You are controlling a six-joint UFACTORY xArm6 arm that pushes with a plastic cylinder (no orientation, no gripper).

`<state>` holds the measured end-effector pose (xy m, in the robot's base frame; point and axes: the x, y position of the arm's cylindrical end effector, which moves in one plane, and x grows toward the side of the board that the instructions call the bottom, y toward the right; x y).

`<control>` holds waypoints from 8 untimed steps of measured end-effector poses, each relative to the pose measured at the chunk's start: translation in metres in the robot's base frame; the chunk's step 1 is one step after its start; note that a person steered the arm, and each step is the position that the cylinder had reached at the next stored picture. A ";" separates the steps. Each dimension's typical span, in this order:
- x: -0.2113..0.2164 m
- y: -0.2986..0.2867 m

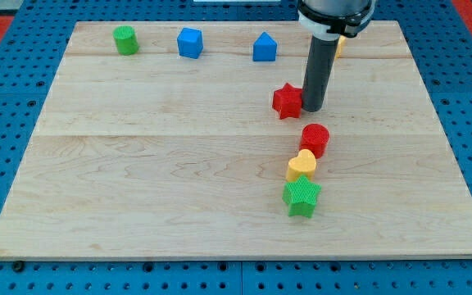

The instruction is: Push the yellow hexagon into red star

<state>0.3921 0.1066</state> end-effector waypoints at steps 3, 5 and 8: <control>-0.051 0.050; -0.130 0.086; -0.169 0.084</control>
<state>0.2232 0.1905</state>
